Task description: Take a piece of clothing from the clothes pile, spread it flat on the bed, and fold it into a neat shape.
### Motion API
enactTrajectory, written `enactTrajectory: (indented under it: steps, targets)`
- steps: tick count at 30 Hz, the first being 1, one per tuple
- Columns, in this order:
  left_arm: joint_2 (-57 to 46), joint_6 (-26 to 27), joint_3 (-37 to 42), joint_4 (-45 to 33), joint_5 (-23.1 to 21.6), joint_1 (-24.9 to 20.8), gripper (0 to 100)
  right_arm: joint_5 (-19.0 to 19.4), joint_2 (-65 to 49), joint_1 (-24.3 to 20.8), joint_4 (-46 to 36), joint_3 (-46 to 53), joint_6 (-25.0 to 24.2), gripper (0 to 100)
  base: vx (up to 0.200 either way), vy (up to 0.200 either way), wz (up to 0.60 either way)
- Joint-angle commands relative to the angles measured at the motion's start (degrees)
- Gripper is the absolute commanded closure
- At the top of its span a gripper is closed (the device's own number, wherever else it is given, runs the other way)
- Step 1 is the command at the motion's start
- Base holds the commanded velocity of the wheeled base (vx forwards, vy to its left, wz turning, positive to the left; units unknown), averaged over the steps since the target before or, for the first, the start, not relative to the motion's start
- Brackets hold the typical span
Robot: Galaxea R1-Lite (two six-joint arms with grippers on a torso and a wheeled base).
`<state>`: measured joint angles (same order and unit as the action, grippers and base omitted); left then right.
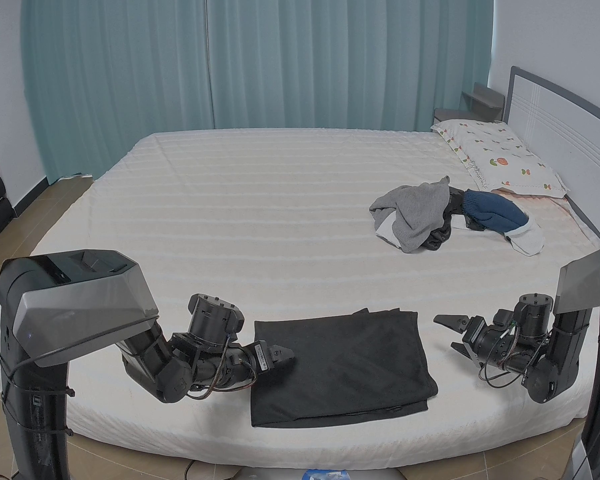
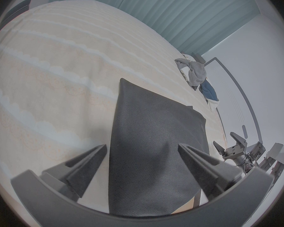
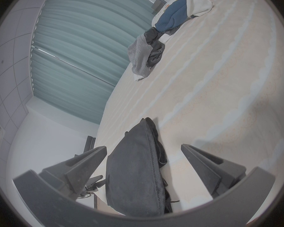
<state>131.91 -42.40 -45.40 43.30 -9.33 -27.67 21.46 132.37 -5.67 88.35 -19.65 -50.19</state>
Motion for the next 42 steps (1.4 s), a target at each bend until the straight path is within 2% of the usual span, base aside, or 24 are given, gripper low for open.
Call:
enactTrajectory:
  steps: [1, 9, 19, 20, 26, 42]
  targets:
    - [0.36, -0.05, -0.04, 0.03, 0.19, -0.01, 100, 0.08, 0.17, -0.04, 0.07, 0.14, 0.0, 0, 0.0, 0.0, 0.0]
    - [0.27, -0.32, 0.49, 0.12, 0.89, -0.01, 100, 0.08, 0.17, 0.04, 0.07, 0.14, 0.0, 0, 0.0, 0.0, 0.0]
    - [0.19, -0.32, 2.33, 4.51, 2.38, 0.16, 100, 0.08, 0.26, 0.04, 0.07, 0.14, 0.0, 0, 0.0, 0.0, 0.0]
    - [0.1, -0.4, 2.77, 4.78, 4.05, 0.07, 100, 0.17, 0.61, 0.13, 0.16, 0.14, 0.0, 0, 0.0, 0.0, 0.0]
    - [-0.17, -1.11, 2.86, 4.6, 4.67, 0.07, 100, 0.25, 0.88, 0.31, 0.16, 0.14, 0.0, 0, 0.0, 0.0, 0.0]
    - [-3.24, -1.9, 6.55, 4.69, 4.93, 0.78, 100, 0.17, 0.53, -0.66, 0.16, 0.93, 0.0, 0, 0.0, 0.2, 0.0]
